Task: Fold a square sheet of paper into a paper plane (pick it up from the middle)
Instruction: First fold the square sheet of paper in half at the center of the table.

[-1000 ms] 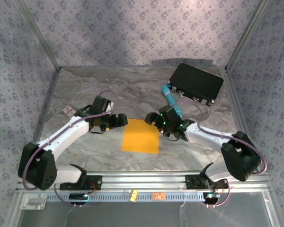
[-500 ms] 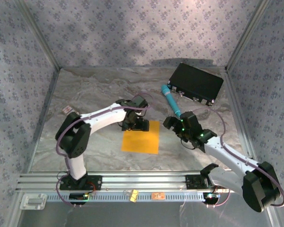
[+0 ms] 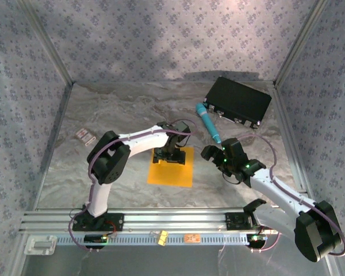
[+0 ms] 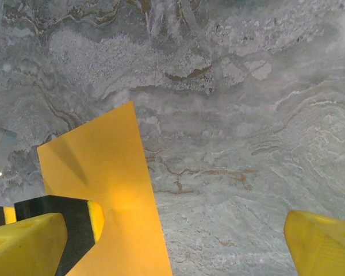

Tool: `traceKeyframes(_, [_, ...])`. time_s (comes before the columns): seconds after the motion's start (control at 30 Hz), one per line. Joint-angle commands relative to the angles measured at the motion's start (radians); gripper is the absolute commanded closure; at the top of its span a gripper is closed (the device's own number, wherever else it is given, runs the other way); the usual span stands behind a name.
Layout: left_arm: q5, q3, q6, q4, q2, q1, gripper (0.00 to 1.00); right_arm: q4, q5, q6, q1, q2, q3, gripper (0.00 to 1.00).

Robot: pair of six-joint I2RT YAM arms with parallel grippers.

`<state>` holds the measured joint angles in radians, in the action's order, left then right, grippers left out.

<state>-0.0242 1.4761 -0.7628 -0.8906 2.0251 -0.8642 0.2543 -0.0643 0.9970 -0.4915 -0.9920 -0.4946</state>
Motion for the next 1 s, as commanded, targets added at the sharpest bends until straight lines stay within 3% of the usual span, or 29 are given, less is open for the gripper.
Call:
traceKeyframes(0.0, [0.02, 0.031, -0.023, -0.044, 0.016, -0.007, 0.11, 0.012, -0.015, -0.02, 0.009, 0.016, 0.023, 0.01])
traceKeyframes(0.97, [-0.011, -0.02, -0.027, 0.007, 0.089, -0.009, 0.11, 0.025, -0.014, 0.005, 0.018, 0.077, 0.062, 0.01])
